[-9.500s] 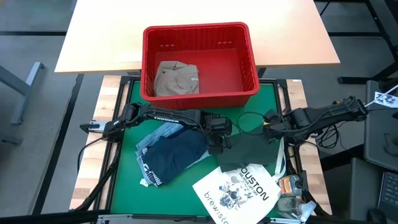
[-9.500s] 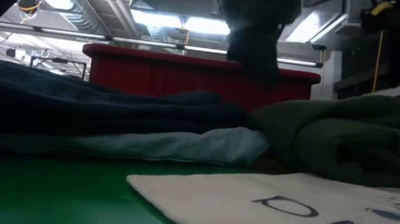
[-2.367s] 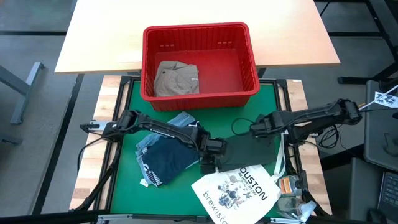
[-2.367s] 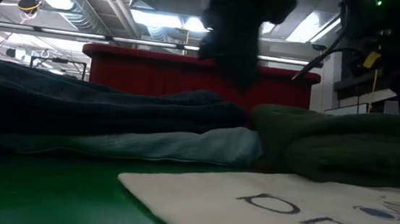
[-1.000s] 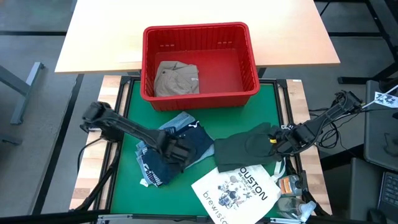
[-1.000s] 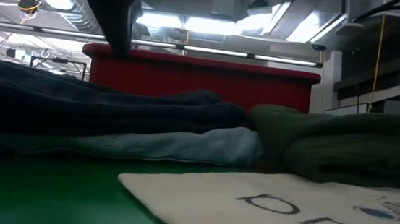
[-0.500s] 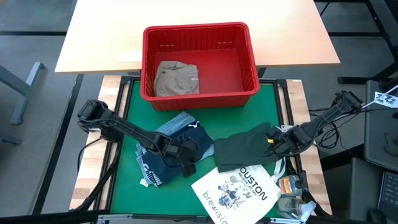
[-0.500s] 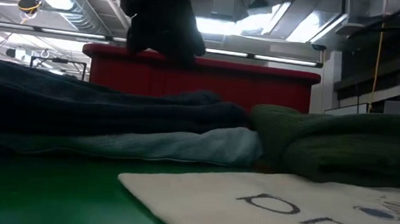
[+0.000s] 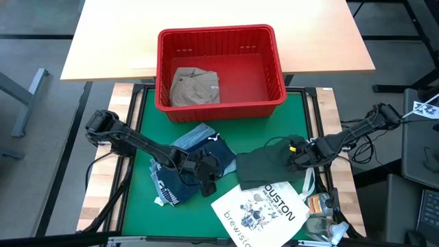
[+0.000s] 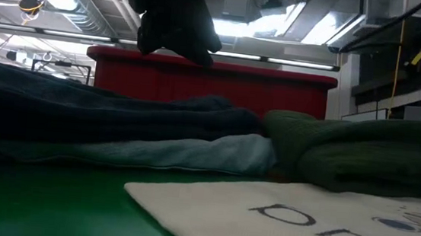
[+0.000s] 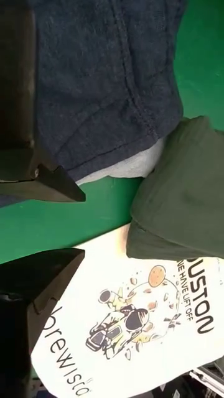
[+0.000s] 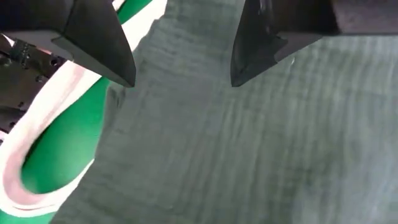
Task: Fold Laundry from Bin
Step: Stack the dark green shirt on top of the gray shorts
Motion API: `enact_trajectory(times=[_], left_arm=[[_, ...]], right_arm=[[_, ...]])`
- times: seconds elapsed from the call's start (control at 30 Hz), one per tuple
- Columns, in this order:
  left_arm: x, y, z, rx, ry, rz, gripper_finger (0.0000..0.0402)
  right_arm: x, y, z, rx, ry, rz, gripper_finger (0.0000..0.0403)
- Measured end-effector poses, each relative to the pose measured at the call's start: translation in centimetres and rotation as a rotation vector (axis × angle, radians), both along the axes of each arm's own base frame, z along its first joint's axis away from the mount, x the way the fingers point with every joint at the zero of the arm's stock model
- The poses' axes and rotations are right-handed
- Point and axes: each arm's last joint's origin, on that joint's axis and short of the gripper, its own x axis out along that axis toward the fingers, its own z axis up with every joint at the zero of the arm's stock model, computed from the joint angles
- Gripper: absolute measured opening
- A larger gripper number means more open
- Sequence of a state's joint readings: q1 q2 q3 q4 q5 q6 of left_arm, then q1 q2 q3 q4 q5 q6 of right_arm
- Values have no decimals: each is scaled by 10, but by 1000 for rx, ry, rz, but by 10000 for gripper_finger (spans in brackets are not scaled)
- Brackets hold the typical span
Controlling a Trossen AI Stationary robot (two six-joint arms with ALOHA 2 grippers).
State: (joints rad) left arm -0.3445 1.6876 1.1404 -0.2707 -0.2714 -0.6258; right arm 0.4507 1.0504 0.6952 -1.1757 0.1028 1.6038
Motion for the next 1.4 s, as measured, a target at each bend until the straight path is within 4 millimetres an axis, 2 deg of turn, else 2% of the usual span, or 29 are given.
enact_trajectory(times=[0.17, 0.33, 0.63, 0.8, 0.97, 1.07, 1.23, 1.4], left_arm=[[-1, -3, 0, 6, 0, -13, 125], [-2, -7, 0, 6, 1, -26, 125], [-5, -15, 0, -2, 0, -41, 125], [-8, -22, 0, -130, -4, 63, 125], [-4, -27, -2, -224, -57, 149, 125], [4, -31, -10, -268, -99, 179, 125], [21, -37, -37, -305, -134, 199, 125], [32, -30, -60, -368, -110, 307, 125]], right_arm=[[10, -4, -9, -27, 64, -80, 264], [17, -7, -18, 8, 155, -49, 264], [22, -17, -29, 11, 182, -93, 264], [18, -14, -50, 129, 187, -87, 264], [25, -9, -65, 281, 69, -68, 264], [32, -7, -65, 319, -6, -40, 264], [34, -5, -65, 339, -30, 12, 264], [34, -6, -65, 335, -27, 40, 264]])
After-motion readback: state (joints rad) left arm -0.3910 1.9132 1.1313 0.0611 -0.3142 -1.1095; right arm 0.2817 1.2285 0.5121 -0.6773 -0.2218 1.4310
